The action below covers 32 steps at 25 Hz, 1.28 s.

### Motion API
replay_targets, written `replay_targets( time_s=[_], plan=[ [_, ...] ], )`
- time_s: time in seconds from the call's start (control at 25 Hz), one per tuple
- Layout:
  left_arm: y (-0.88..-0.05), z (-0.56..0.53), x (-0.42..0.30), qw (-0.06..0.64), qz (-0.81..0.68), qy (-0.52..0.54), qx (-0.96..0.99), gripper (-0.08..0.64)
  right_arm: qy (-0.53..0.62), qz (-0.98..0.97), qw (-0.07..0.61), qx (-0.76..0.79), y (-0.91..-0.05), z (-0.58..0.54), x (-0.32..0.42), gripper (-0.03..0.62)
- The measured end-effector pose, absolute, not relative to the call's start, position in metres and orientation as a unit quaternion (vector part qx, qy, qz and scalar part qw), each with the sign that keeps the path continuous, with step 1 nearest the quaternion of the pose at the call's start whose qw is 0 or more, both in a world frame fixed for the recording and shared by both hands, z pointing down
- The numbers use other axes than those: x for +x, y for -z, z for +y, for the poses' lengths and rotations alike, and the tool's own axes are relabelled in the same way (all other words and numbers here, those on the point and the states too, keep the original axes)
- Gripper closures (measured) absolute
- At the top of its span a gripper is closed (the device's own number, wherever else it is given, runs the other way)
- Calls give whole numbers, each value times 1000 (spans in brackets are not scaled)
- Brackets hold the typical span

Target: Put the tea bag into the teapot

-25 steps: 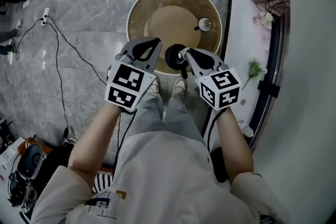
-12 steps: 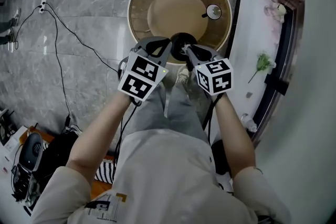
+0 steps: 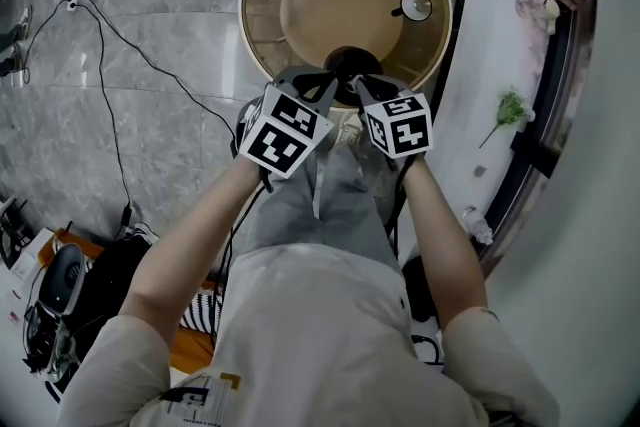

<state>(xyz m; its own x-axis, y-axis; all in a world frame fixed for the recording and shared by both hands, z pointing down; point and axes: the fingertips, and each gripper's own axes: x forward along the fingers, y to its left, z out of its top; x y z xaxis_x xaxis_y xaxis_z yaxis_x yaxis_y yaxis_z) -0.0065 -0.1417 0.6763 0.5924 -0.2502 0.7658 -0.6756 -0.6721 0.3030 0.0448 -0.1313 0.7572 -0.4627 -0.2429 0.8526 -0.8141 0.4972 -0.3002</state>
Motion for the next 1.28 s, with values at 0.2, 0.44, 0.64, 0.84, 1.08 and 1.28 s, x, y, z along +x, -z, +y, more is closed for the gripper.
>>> replay_targets(
  time_s=[0.2,0.44,0.64,0.84,1.08,1.28],
  plan=[
    [-693,-136,-6,313,-269,-361,836,552,-371,-764,406,338,-781,-128,44,563],
    [-704,-141,-26,330,-288,-362,823,552,-420,-744,382,352,-798,-133,41,563],
    [-706,-145,-36,330,-291,-370,818,552,-406,-751,398,336,-798,-133,36,484],
    [-702,-141,-34,331,-293,-368,818,552,-411,-751,390,340,-791,-131,38,466],
    [-679,-141,-34,318,-298,-365,823,552,-420,-754,366,348,-759,-128,45,477],
    [-645,-146,-34,300,-311,-349,831,552,-384,-773,337,376,-709,-139,49,537]
  ],
)
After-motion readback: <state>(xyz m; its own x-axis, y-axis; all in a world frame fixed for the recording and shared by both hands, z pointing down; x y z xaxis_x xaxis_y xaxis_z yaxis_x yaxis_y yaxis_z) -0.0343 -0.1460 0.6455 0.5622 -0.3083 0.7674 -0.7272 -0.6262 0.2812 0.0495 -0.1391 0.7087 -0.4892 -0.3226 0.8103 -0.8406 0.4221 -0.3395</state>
